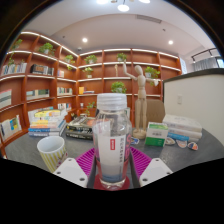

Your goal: Pour water

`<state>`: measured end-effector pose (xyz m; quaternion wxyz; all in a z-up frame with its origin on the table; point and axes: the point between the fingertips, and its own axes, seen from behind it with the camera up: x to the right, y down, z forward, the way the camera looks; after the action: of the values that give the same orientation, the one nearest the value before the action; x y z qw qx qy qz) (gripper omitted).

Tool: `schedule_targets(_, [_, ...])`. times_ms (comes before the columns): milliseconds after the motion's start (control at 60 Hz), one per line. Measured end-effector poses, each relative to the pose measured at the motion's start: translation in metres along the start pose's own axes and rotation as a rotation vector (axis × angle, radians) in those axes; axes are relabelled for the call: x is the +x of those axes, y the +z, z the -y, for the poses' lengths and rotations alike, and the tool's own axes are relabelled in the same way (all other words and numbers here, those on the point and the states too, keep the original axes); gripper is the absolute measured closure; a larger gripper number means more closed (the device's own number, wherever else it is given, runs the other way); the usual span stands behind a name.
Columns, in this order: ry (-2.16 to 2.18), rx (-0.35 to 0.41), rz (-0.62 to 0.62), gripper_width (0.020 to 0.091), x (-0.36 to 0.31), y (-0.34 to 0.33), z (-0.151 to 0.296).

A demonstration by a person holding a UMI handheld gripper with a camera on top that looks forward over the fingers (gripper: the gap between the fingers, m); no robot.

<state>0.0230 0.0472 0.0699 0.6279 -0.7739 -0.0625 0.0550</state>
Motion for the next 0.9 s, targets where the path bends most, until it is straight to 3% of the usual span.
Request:
schedule_targets(100, [0.046,-0.057,-0.059,0.0357,0.008,-0.018,-0.014])
schedule_targets(217, [0.049,-0.061,-0.115,0.0292,0.013,-0.055,-0.021])
schedule_targets(300, [0.059,-0.092,-0.136,0.0283,0.011,-0.089,-0.031])
schedule_targets(550, [0.122,-0.088,-0.174,0.0263,-0.008,-0.178,-0.027])
schedule_targets(900, [0.089,-0.003,-0.166,0.0252,-0.033,-0.228,0.019])
